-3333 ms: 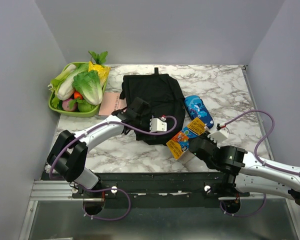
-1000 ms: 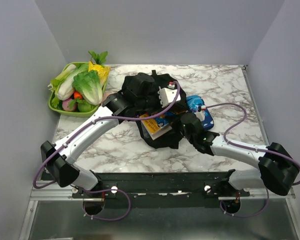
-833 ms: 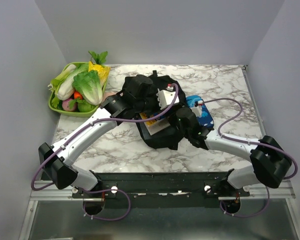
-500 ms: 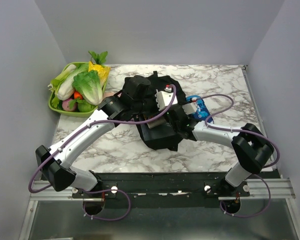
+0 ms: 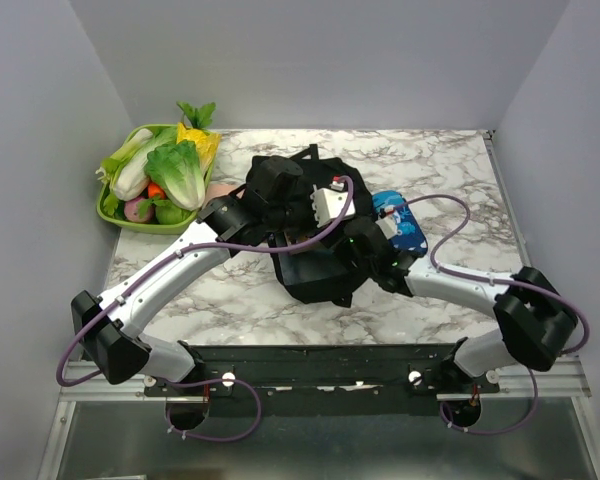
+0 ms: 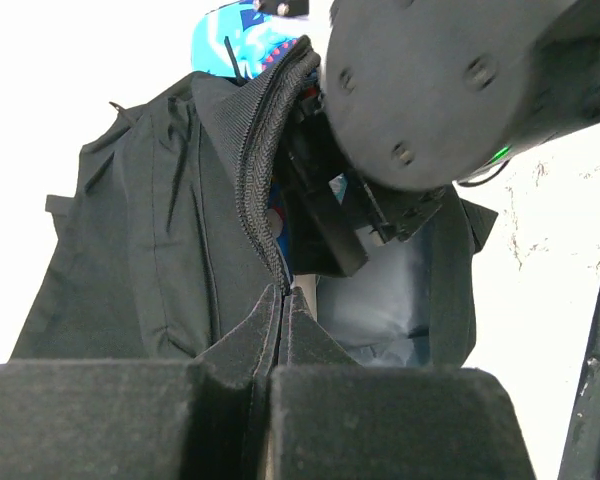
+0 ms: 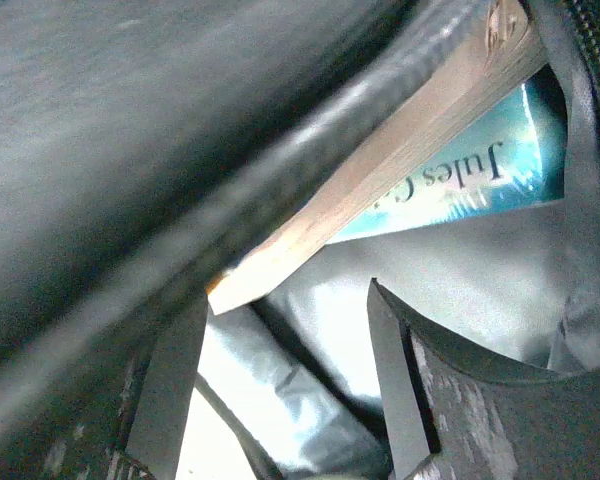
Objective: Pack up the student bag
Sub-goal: Place the book in the student bag, then adjust the student bag at the center of the board.
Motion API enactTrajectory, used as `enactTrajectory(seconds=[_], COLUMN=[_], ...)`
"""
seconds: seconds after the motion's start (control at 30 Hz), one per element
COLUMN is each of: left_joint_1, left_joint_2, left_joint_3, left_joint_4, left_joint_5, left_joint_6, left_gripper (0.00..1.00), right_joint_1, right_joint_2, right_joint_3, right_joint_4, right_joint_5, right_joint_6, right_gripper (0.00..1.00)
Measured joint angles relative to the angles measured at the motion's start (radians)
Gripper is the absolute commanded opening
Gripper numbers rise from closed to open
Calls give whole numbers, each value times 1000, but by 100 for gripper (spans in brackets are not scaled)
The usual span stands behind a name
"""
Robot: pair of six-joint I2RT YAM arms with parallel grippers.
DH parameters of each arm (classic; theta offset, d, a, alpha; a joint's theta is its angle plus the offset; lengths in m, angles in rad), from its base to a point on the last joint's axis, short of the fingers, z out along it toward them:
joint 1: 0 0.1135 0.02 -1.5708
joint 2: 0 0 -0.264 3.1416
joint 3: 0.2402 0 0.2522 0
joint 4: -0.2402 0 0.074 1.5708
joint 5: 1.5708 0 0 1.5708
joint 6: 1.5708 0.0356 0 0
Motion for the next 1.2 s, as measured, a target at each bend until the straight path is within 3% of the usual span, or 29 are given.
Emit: enactTrajectory(seconds=[0.1, 0.23, 0.33, 0.4, 0.43, 0.53, 0.63, 0.83, 1.2], left_joint_1=[-3, -3, -3, -3, -3, -3, -3, -3, -3], left_joint_2=[0, 0, 0, 0, 1, 9, 16, 19, 18], left_joint_3=[-2, -2, -2, -1, -1, 5, 7, 7, 2], left_joint_4=[7, 18, 21, 21, 21, 21, 22, 22, 25], left_joint_5=[0, -1, -1, -1, -1, -1, 0, 0, -1], left_joint_6=[3, 5, 5, 5, 5, 5, 4, 5, 10], left_gripper=[0, 0, 0, 0, 0, 0, 0, 0, 0], right_joint_1=[5, 16, 29, 37, 40, 42, 42, 43, 43], right_joint_2=[-93, -214, -270, -322, -352, -436, -523, -608, -543], right_joint_3=[-31, -39, -49, -70, -87, -124, -178, -225, -156], right_joint_4=[-18, -80, -152, -168, -174, -174, -114, -12, 29], right_joint_5=[-23, -12, 27, 43, 51, 68, 72, 73, 89], right_joint_6=[-20, -43, -52, -60, -64, -89, -109, -69, 44], right_gripper=[67, 50, 47, 50, 60, 74, 80, 89, 85])
